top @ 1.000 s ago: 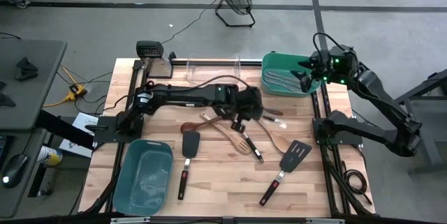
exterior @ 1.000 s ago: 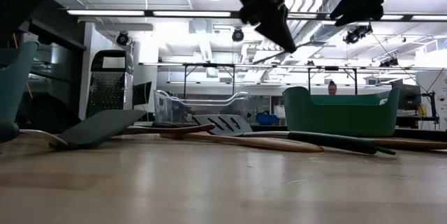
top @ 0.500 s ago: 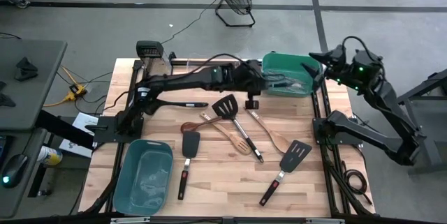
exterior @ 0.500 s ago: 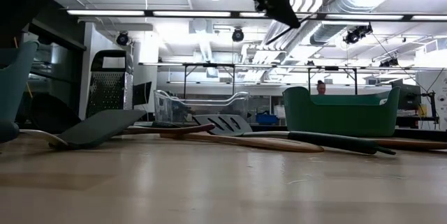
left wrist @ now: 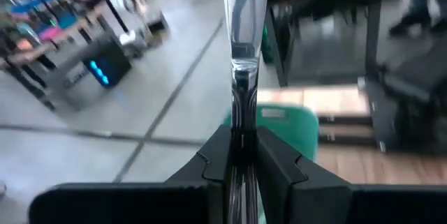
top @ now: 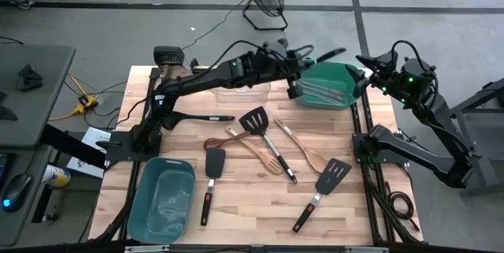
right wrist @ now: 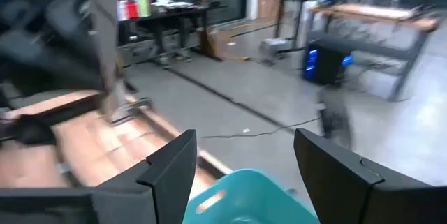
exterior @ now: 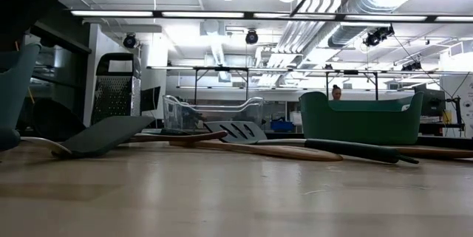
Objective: Pick & Place Kitchen Items
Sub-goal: Put the dinner knife into the green bin
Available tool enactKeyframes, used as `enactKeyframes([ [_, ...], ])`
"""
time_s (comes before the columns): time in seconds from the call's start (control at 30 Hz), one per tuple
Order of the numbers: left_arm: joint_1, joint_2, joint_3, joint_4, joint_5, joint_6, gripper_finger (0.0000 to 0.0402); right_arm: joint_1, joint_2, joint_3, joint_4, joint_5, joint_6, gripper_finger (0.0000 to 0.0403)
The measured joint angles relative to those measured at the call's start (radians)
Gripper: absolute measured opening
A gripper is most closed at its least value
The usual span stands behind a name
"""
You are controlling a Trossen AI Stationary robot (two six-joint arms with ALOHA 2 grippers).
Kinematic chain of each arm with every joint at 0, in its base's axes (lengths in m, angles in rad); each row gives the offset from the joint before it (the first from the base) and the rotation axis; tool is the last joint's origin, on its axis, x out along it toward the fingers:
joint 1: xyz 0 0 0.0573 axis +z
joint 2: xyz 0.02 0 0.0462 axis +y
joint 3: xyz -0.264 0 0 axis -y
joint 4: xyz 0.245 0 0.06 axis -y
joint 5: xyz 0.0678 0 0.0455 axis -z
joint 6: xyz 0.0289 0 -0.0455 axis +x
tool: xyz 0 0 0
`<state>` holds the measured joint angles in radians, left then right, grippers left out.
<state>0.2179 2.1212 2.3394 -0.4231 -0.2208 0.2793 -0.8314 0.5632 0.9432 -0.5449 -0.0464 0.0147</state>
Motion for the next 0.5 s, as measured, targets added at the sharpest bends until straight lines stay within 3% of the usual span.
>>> enactKeyframes([
  [0.27,-0.002,0.000,0.017,0.136,0.170,-0.058,0.0038,0.000,0.069,0.000,0.016,-0.367,-0.042,0.0233],
  [0.5,-0.002,0.000,0.017,0.182,0.280,-0.088,0.0038,0.000,0.137,0.000,0.093,-0.529,-0.042,0.0233],
])
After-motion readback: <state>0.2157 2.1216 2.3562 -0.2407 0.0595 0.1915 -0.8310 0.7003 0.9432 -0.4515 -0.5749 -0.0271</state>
